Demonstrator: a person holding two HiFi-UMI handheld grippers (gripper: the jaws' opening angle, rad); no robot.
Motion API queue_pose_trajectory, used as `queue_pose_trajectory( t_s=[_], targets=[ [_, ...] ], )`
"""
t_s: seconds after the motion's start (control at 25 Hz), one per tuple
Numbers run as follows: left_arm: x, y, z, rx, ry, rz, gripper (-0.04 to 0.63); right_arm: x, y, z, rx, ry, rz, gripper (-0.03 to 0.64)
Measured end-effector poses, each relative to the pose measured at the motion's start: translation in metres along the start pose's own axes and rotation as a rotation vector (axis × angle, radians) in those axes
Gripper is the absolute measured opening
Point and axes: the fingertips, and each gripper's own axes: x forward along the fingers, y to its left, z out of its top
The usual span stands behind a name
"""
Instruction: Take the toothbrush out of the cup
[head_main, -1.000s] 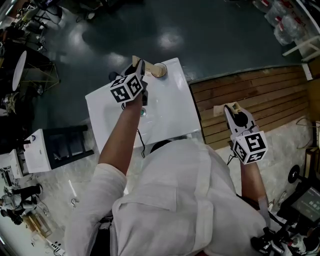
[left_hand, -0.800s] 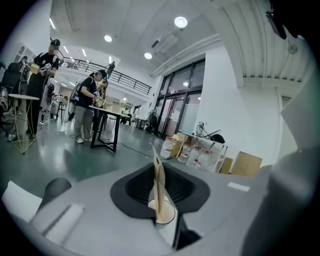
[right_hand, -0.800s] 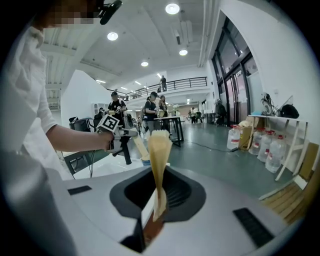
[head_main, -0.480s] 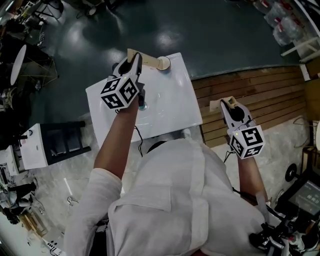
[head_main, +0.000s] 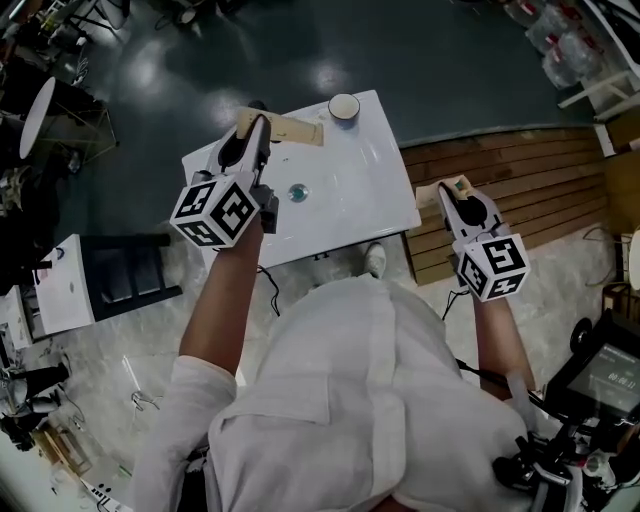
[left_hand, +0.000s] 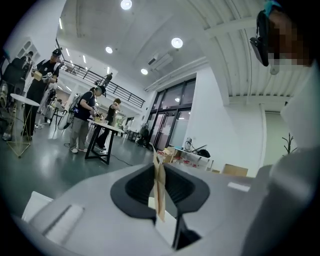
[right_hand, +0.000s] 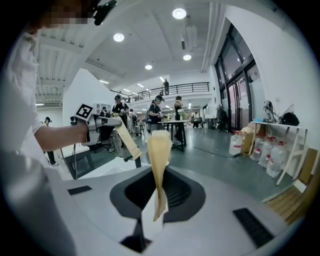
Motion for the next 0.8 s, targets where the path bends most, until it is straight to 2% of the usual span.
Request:
queue_pose_trajectory(
  t_s=[0.16,0.32,0.48,0.8],
  targets=[
    [-0.047,0.006,0.005,0.017,0.001,-0.013,0.057,-0.001,0.033,0.004,-0.013,-0.003,0.001,0.034],
    [-0.108,0.016,0.007,0.032,0.012,-0.042,0.057,-0.007,0.086,0.010,-0.027,-0.014,-0.007,0.034],
    [-0.156,0.009,0.000,0.081,0.038,-0.089,0.058,-0.017,0.126,0.010,-0.027,-0.022,-0.025,0.033],
    [-0.175,-0.016,-0.023,0.141,0.092,-0.143,0.057,-0.020,0.137,0.007,-0.026,-0.017,-0.022,0.032]
  ],
)
